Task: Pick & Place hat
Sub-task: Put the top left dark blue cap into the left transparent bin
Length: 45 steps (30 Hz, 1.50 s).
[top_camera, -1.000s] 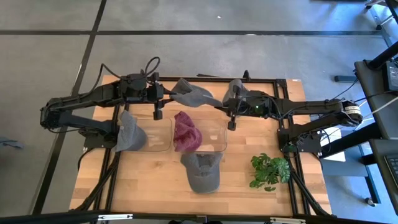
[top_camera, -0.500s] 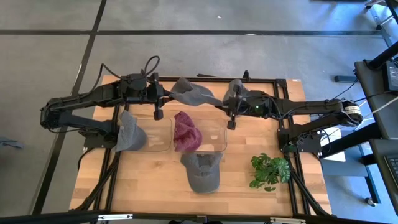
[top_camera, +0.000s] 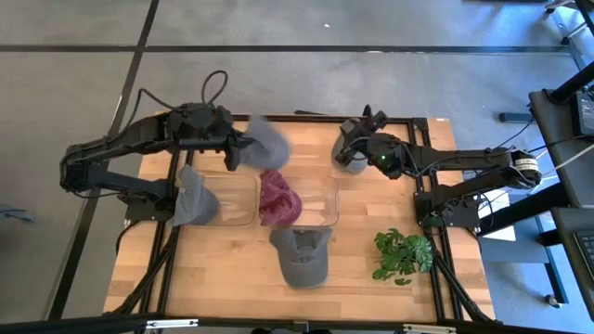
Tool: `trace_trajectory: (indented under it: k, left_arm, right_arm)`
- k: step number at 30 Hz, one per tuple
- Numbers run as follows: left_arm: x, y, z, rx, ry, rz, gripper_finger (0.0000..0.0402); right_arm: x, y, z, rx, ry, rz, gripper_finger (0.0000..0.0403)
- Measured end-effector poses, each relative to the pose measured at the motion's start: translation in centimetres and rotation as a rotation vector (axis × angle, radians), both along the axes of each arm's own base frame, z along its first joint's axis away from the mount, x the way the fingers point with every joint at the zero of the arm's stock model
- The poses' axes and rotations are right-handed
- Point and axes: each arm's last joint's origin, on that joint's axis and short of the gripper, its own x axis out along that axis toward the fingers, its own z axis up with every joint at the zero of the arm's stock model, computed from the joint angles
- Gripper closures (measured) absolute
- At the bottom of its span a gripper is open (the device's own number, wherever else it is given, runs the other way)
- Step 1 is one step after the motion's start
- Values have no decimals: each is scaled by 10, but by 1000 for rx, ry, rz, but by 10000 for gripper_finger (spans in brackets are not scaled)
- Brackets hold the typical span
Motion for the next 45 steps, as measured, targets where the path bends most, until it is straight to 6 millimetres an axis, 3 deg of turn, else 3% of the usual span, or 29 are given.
trace_trajectory:
  k: [9,15,24,30,40,45]
  left_arm:
    - [-28,-15,39,-308,-56,113,365]
    - [-34,-30,32,-504,22,178,365]
    - [-24,-48,15,-673,152,326,365]
    - [-29,-60,4,-734,289,432,365]
    - [-59,-68,14,-755,222,463,364]
    - [-59,-69,11,-729,266,486,364]
  right_arm:
    - [-3,-22,-4,67,14,86,254]
    - [-10,-37,-23,113,40,73,254]
    - [-20,-42,-52,213,22,-2,254]
    - [-18,-41,-53,253,-1,46,254]
    - [-15,-40,-51,277,-33,130,254]
    - [-15,-40,-50,271,-52,132,254]
